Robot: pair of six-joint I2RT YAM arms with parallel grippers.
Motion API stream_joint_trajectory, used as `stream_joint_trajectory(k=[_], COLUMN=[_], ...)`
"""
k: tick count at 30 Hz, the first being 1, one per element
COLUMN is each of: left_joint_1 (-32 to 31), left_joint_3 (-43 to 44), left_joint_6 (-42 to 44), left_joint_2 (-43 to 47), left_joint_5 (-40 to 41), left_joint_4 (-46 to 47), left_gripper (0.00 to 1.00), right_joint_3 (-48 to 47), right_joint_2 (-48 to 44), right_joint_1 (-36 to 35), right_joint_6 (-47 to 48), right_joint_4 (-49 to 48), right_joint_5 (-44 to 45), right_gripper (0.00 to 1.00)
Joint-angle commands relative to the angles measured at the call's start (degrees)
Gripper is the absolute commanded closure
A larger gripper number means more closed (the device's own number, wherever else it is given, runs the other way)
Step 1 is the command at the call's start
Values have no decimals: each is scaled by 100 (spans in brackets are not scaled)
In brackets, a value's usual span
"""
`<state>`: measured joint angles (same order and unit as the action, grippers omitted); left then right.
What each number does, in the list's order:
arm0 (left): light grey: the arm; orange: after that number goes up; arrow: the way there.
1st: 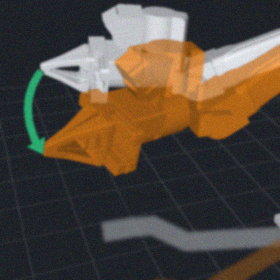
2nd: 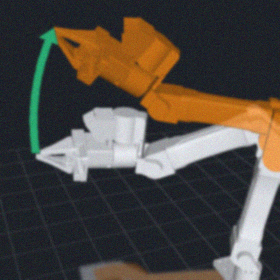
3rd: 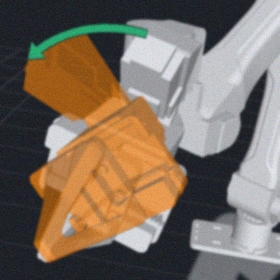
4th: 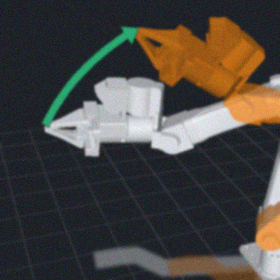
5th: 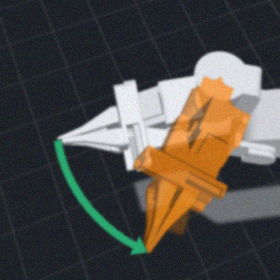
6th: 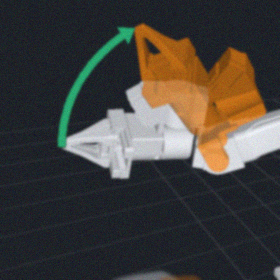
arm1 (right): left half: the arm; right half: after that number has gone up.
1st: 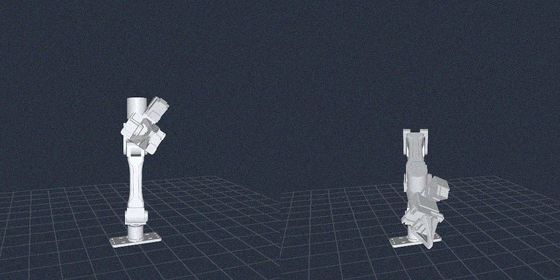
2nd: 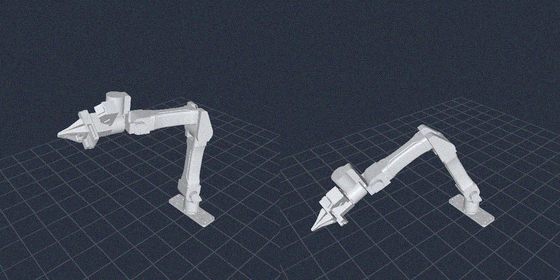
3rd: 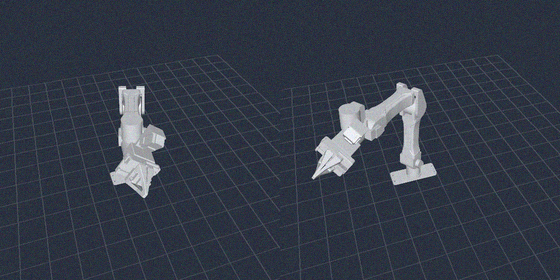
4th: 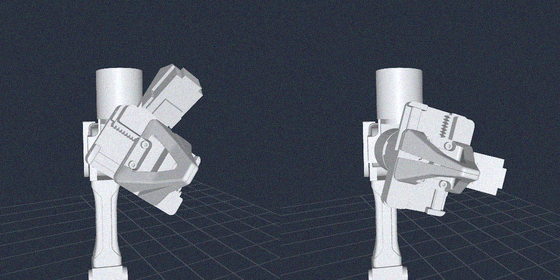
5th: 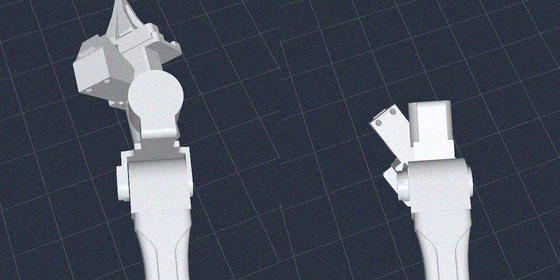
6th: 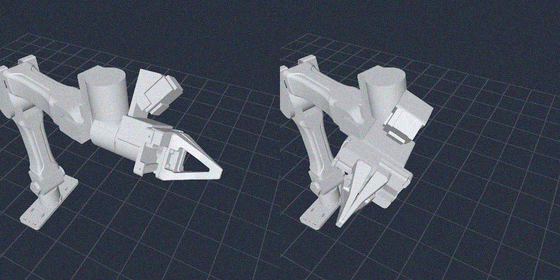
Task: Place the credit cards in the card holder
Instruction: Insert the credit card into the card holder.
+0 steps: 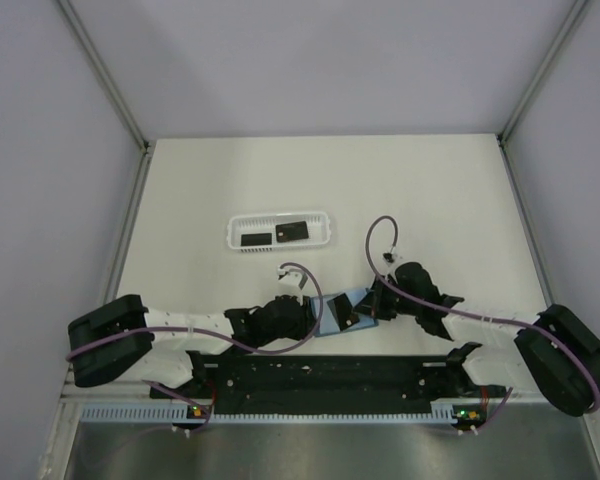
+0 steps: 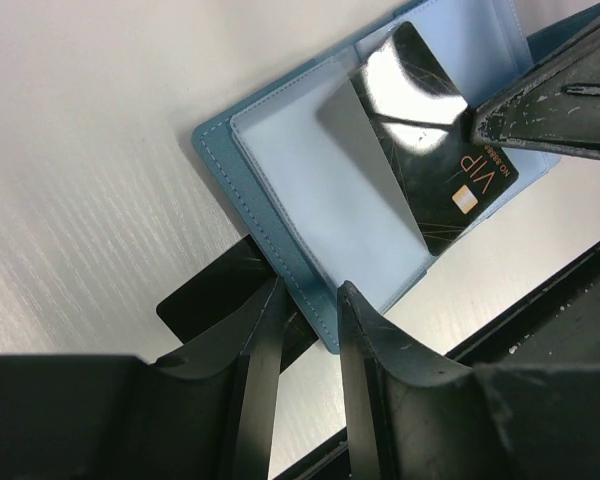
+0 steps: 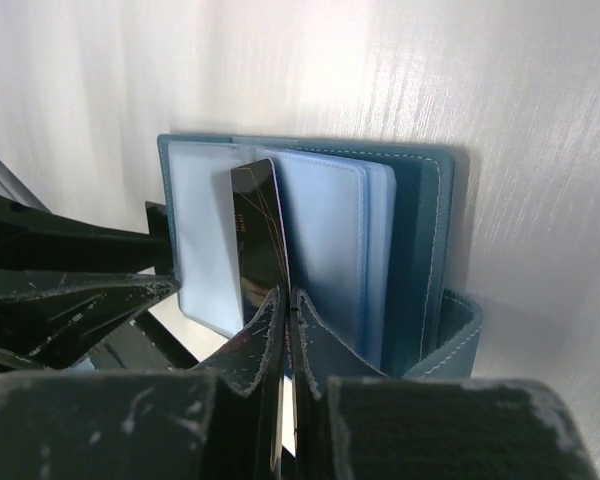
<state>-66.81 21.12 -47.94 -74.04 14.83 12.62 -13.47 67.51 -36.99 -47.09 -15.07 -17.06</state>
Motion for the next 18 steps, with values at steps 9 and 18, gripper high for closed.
stream_joint_trajectory(k=[9, 18], left_joint_1=[-17, -17], left_joint_3=[-30, -12], left_joint_6=[39, 39], left_joint_2=[-207, -251], left_joint_5=[-130, -130], left_joint_4=[-498, -489], left_gripper=[66, 66], right_joint_3=[117, 144], right_joint_2=[-124, 184], right_joint_1=[-10, -88], right_joint_6=[-257, -301], right_joint_4=[-382, -760], right_joint_5=[344, 133], right_gripper=[100, 100])
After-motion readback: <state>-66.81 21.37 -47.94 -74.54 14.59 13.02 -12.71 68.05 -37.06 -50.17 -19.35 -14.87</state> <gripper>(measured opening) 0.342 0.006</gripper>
